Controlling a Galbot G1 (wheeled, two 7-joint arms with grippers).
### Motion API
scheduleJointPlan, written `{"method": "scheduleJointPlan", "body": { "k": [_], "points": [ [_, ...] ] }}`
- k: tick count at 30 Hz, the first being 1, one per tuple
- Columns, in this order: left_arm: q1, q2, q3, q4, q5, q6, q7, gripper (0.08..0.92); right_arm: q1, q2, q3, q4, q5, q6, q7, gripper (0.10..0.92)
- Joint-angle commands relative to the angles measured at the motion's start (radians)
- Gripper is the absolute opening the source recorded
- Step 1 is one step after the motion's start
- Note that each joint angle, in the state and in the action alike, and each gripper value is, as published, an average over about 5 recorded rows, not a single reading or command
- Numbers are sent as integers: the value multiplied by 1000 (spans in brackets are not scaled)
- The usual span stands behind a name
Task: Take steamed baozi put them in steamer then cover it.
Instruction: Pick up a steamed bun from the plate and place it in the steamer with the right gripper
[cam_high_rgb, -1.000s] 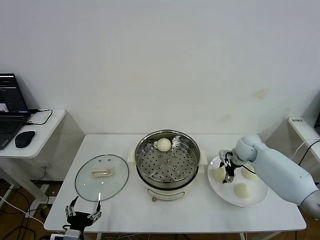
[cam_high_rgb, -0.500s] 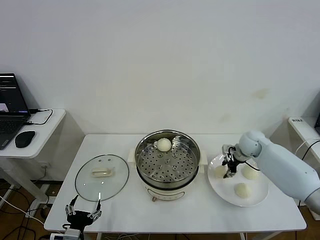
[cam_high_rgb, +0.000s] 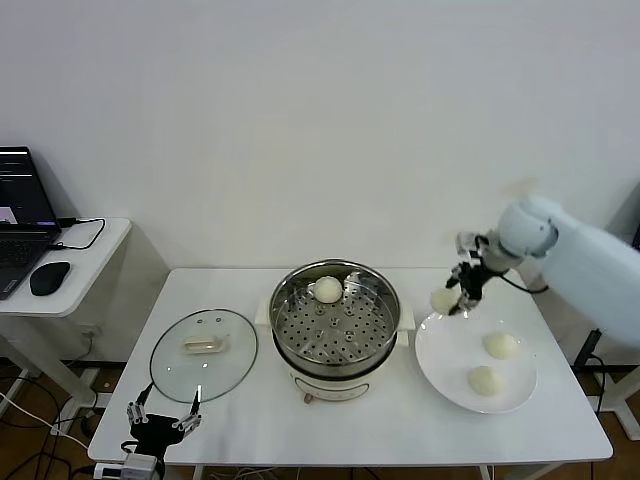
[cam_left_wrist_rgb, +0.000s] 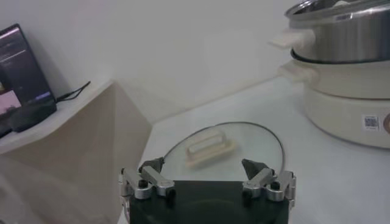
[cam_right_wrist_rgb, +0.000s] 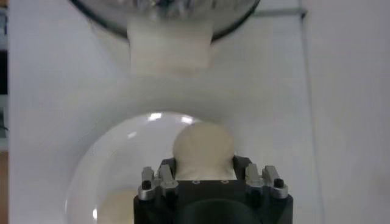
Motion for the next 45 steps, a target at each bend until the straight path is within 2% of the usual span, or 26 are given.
{"method": "scheduleJointPlan", "body": {
  "k": [1,23,45],
  "points": [
    [2,0,1,-28,-1,2,0,823,299,110,-201,59,190,-76,-43,577],
    [2,-19,-1,-51,-13,3,-3,823,134,545,-209,-157,152,-127,-6,577],
    [-12,-16,-1,-35,-31,4,-3,823,-19,683,-167,-332,13,-92,68,577]
  ]
}}
